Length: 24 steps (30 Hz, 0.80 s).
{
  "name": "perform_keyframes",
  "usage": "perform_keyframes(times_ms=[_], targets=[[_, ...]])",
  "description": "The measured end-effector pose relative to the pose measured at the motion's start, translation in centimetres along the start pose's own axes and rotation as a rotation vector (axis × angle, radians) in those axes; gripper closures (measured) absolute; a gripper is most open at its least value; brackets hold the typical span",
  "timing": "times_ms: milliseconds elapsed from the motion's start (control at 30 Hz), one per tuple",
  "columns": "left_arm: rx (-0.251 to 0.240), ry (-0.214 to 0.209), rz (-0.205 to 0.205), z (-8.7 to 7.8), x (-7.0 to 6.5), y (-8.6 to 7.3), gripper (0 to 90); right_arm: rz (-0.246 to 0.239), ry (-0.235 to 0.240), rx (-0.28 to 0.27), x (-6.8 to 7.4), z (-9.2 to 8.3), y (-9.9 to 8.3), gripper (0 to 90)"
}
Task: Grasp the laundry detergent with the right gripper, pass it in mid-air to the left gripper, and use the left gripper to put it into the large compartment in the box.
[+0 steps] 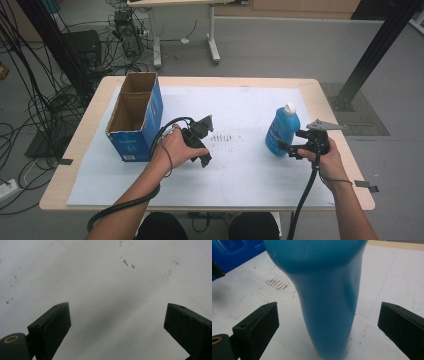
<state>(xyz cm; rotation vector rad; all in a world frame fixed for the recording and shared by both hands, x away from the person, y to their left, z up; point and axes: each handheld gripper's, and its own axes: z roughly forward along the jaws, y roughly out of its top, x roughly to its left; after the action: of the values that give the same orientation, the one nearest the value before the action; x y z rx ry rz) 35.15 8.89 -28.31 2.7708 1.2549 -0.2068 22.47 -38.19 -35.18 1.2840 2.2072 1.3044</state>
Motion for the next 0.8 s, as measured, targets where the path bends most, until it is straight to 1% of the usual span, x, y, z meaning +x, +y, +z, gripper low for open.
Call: perform_keyframes(times_ms=[100,333,433,800], targets=[[-0.009,0.002,0.002,-0.11,-0.02,-0.1,7.6,0.003,0.001,-0.006,-0.04,-0.09,-0.1,3.4],[-0.006,0.002,0.003,-0.02,-0.03,-0.06,7.6,0.005,-0.002,-0.01,0.02,-0.14,-0.36,3.4],[-0.002,0.005,0.004,0.01,-0.02,0.05,7.5,0.006,0.003,-0.014,-0.03,-0.22,-0.46,3.3],[-0.007,0.004,0.006,-0.15,-0.07,0.17,7.5,0.012,0.0,-0.024,0.01,-0.21,-0.7,3.3]])
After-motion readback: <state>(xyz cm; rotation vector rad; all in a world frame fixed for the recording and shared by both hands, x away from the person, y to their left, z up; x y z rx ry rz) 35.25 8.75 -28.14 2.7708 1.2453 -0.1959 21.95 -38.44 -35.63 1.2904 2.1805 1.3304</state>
